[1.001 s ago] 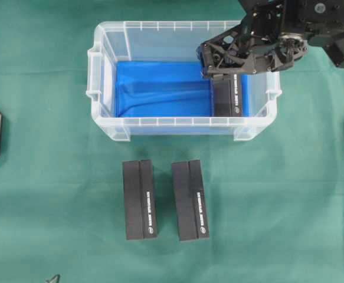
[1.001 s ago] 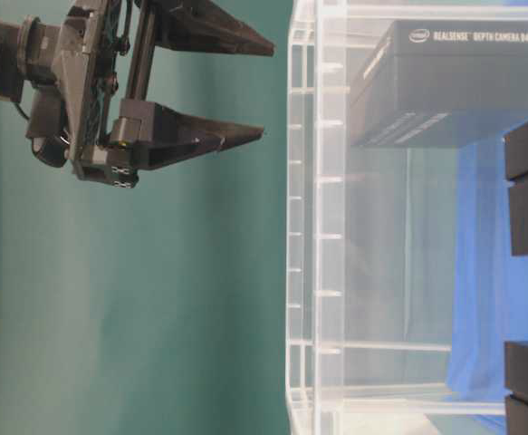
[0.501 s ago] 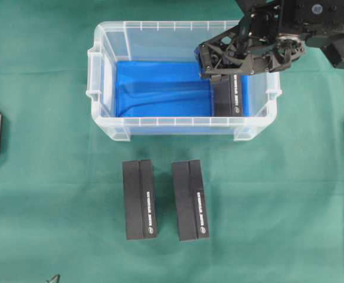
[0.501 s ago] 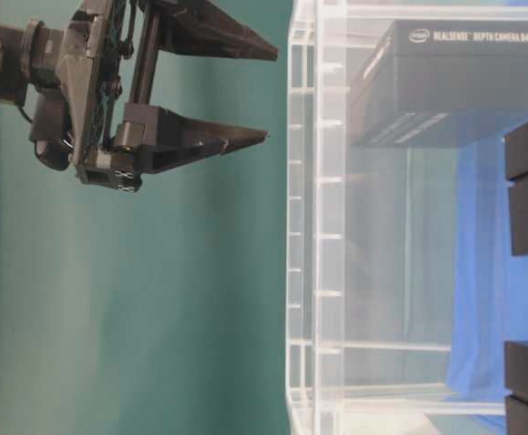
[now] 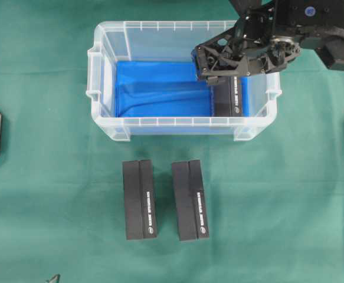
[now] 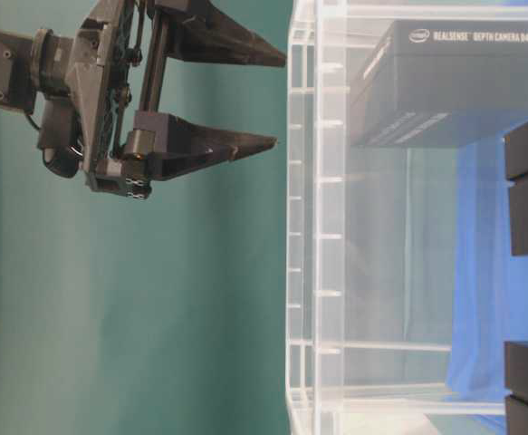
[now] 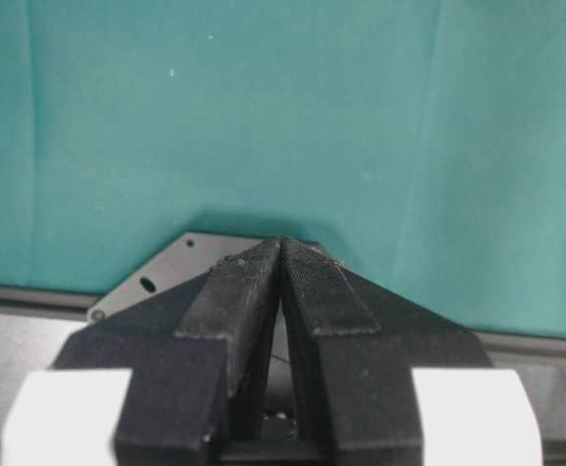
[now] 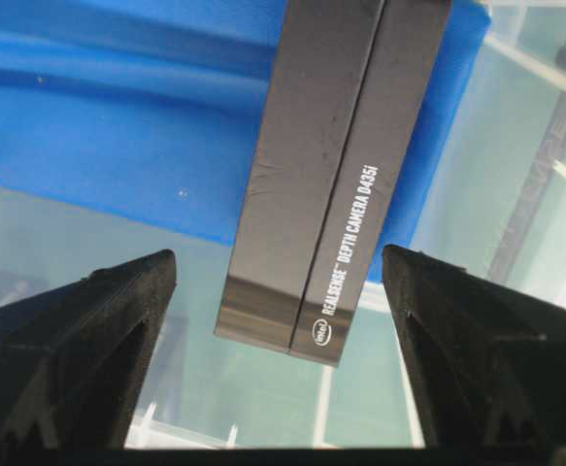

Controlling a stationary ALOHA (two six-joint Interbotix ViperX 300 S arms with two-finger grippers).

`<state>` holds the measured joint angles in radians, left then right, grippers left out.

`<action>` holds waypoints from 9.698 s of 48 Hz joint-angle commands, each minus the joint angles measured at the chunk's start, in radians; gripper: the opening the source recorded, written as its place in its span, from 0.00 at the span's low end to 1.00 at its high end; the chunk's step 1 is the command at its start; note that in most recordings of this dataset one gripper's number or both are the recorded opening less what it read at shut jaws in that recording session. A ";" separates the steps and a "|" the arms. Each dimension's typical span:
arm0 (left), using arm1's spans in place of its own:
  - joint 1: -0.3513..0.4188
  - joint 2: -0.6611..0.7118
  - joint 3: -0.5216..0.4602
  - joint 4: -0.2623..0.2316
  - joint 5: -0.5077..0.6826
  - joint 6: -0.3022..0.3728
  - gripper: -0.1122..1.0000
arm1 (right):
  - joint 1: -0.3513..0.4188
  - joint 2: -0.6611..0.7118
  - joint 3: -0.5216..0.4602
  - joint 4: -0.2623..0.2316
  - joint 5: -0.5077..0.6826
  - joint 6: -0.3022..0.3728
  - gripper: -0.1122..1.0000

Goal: Take the box out of the case with the right arm.
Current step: 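Lower the right gripper around the right box, then close the right gripper on the right box, then lift the right box up out of the bin, then carry the box forward and lower it right of the other boxes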

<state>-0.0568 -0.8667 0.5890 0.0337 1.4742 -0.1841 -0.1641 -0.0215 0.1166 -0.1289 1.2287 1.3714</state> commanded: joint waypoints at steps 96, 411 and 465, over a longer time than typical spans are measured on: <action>0.003 0.008 -0.008 0.003 -0.006 0.002 0.12 | 0.003 -0.005 -0.017 -0.005 -0.003 0.005 0.89; 0.003 0.006 0.008 0.003 -0.038 0.002 0.12 | 0.276 0.048 -0.434 -0.071 0.541 0.215 0.68; 0.003 0.006 0.009 0.003 -0.038 0.002 0.12 | 0.518 0.097 -0.311 -0.029 0.440 0.480 0.68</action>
<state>-0.0568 -0.8652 0.6075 0.0353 1.4404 -0.1825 0.3451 0.0890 -0.2102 -0.1657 1.7058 1.8346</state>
